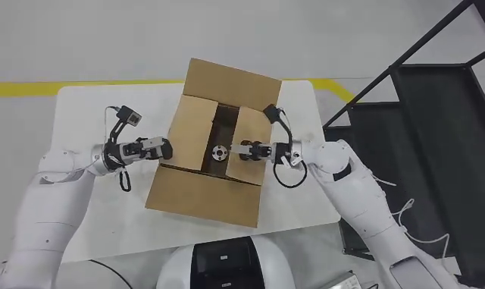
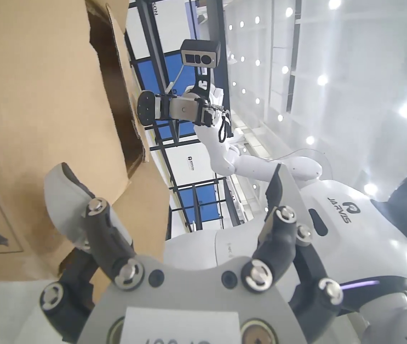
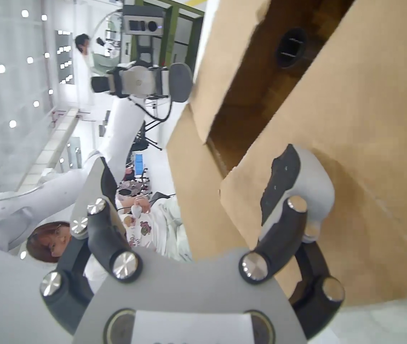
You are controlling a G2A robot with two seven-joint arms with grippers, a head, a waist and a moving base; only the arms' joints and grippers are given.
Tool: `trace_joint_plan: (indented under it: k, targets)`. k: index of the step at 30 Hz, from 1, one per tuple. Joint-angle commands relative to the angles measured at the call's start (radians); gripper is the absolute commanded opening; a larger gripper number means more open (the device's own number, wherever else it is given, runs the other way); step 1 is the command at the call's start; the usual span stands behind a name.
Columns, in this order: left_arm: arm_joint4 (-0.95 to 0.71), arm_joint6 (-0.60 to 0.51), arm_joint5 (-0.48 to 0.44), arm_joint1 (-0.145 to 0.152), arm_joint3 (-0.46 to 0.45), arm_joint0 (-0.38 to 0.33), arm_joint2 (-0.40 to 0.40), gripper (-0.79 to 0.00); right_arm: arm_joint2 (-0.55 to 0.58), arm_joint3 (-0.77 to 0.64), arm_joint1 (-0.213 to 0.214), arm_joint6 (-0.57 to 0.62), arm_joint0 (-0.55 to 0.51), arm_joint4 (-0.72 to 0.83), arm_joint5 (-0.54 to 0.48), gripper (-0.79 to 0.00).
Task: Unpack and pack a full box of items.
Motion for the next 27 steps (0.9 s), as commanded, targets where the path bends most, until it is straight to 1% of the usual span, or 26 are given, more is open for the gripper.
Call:
trace_joint_plan:
  k: [1, 4, 7, 9, 11, 16, 19, 24, 27]
  targets:
    - [-0.067, -0.012, 0.013, 0.004, -0.017, 0.012, -0.03, 0.0, 0.058, -0.056, 0.013, 0.029, -0.052, 0.03, -0.006, 0.0]
    - [-0.115, -0.015, 0.015, 0.012, -0.042, 0.033, -0.074, 0.0, 0.135, -0.12, 0.031, 0.062, -0.144, 0.046, 0.011, 0.0]
    - [-0.141, -0.01, 0.01, 0.02, -0.057, 0.054, -0.115, 0.0, 0.192, -0.17, 0.048, 0.075, -0.248, -0.015, 0.059, 0.0]
    - [-0.158, -0.011, 0.011, 0.023, -0.058, 0.067, -0.138, 0.0, 0.199, -0.192, 0.052, 0.062, -0.32, -0.023, 0.061, 0.0]
    - [-0.164, -0.014, 0.015, 0.026, -0.059, 0.074, -0.152, 0.0, 0.182, -0.194, 0.052, 0.043, -0.368, -0.026, 0.054, 0.0]
    - [-0.163, -0.016, 0.016, 0.031, -0.072, 0.087, -0.175, 0.0, 0.135, -0.138, 0.046, -0.054, -0.405, -0.052, 0.014, 0.0]
    - [-0.16, -0.016, 0.016, 0.034, -0.094, 0.102, -0.189, 0.0, 0.123, -0.133, 0.045, -0.104, -0.424, -0.069, -0.021, 0.0]
    - [-0.153, -0.013, 0.014, 0.038, -0.122, 0.127, -0.205, 0.0, 0.16, -0.179, 0.05, -0.17, -0.482, -0.065, -0.099, 0.0]
    - [-0.155, -0.011, 0.011, 0.039, -0.127, 0.136, -0.208, 0.0, 0.18, -0.199, 0.056, -0.164, -0.515, -0.076, -0.08, 0.0]
